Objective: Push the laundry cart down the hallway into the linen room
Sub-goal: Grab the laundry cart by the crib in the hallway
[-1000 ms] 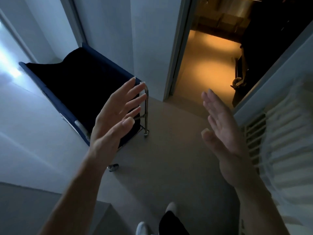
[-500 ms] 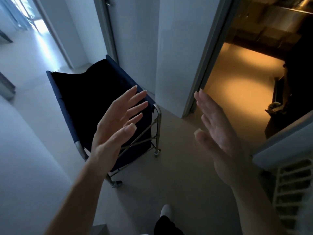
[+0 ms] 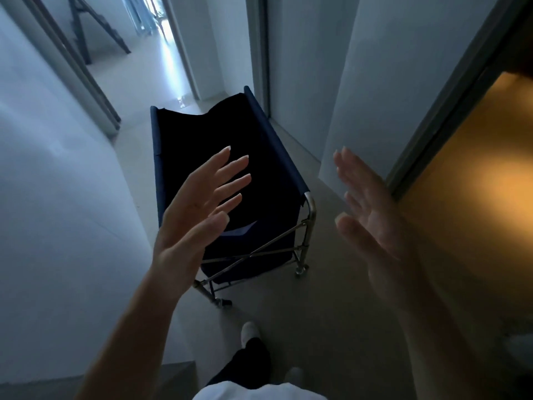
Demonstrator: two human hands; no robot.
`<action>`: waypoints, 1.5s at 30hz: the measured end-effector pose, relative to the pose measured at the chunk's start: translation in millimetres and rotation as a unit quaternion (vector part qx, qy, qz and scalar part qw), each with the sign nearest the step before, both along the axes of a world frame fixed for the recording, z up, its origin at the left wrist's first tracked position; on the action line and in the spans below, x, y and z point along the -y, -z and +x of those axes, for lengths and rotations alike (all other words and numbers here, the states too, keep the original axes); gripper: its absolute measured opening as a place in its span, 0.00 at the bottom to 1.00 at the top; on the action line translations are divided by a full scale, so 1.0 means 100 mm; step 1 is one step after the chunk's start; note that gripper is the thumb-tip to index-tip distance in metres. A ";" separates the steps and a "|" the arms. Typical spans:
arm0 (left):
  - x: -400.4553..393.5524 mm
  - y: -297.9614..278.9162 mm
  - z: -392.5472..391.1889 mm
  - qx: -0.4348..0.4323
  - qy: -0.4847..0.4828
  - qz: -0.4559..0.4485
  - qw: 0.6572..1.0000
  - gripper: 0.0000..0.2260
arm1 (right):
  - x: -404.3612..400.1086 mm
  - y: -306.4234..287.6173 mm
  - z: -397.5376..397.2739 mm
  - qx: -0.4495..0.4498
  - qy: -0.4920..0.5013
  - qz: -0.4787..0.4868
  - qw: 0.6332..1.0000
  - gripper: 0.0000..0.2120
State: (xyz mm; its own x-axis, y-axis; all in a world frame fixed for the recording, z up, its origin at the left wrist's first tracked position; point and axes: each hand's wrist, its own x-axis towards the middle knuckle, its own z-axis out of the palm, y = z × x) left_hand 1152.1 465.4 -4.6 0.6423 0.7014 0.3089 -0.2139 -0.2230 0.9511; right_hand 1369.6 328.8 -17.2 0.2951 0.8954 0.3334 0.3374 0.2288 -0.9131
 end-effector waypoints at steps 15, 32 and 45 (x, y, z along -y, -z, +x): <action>-1.38 0.27 -0.09 0.027 -0.072 -0.038 0.996 0.30 | -1.73 0.11 0.18 0.046 -0.072 -0.017 0.996 0.35; -2.65 0.39 -0.32 0.030 -0.111 -0.039 0.993 0.29 | -3.19 0.16 0.11 0.075 -0.135 -0.047 0.987 0.34; -2.82 0.97 -0.37 -0.199 -0.329 0.185 0.904 0.24 | -3.62 0.62 0.41 0.242 -0.055 -0.041 0.968 0.33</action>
